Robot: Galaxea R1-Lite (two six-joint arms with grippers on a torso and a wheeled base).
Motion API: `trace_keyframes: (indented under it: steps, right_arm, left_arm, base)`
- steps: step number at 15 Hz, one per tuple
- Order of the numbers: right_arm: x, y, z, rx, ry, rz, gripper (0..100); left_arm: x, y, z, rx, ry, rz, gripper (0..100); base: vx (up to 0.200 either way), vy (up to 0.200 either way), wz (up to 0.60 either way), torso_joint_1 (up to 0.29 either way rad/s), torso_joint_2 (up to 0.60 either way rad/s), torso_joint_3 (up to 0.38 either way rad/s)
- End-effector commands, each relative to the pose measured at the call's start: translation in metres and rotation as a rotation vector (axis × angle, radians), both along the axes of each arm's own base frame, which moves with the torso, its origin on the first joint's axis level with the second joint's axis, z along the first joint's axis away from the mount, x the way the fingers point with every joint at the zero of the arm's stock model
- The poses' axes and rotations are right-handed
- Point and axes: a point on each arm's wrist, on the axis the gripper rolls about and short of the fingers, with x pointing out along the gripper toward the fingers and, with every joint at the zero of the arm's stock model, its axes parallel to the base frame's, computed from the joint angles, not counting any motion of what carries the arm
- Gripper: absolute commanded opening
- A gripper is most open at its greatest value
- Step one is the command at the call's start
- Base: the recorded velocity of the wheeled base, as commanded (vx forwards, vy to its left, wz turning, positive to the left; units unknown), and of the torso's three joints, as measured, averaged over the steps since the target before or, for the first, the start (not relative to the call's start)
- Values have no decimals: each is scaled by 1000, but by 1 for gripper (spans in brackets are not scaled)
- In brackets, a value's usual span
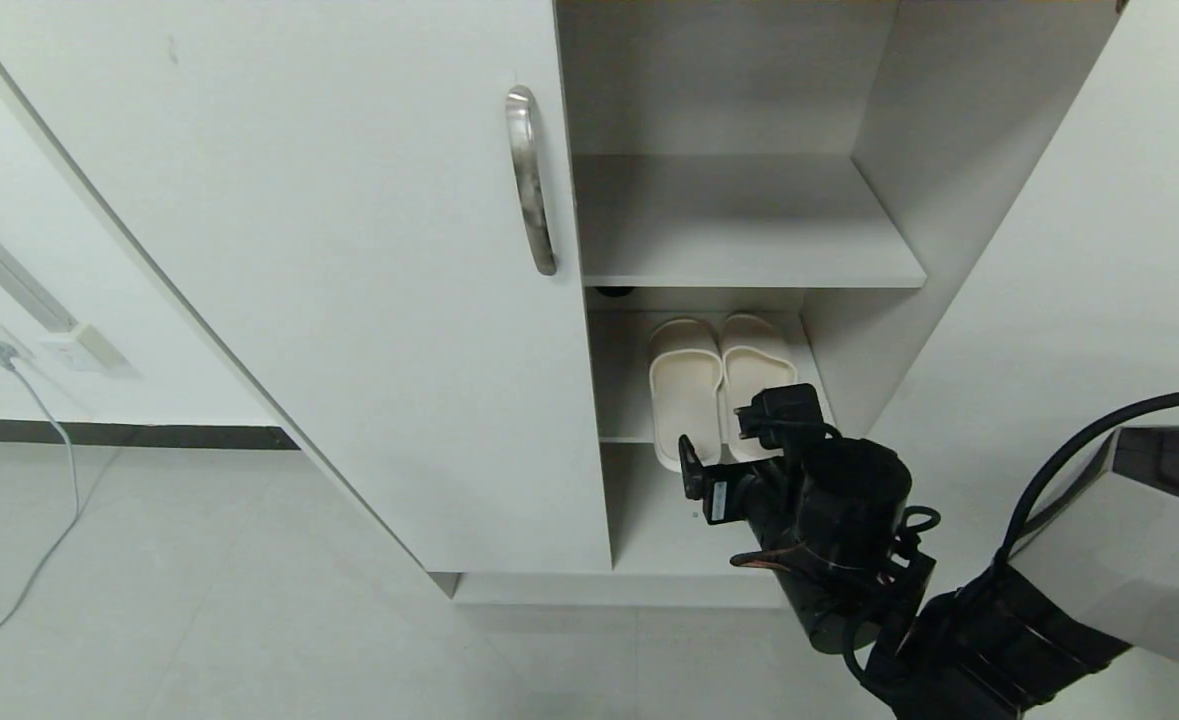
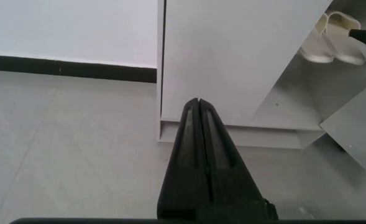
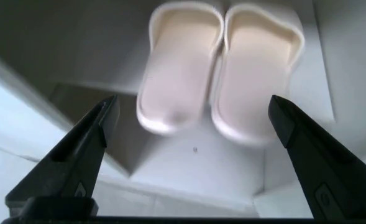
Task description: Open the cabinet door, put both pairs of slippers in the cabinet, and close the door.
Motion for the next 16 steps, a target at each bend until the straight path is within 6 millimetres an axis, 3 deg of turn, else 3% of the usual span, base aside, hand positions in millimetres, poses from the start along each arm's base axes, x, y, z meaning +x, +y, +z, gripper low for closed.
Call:
trace_keyframes:
  steps: [1,7,16]
  right_arm:
    - [-4,-1,3,6,-6,6,100]
    - [-5,0,2,4,-4,9,100]
    - [-6,-1,1,5,-6,9,100]
  left_arm:
    - [0,0,0,-1,1,1,0]
    - [0,0,0,-2,1,2,0]
    - [0,0,0,2,1,-1,0]
  base:
    - [-200,0,0,2,-2,-2]
    - [-200,0,0,3,0,4]
    - [0,0,0,0,0,0]
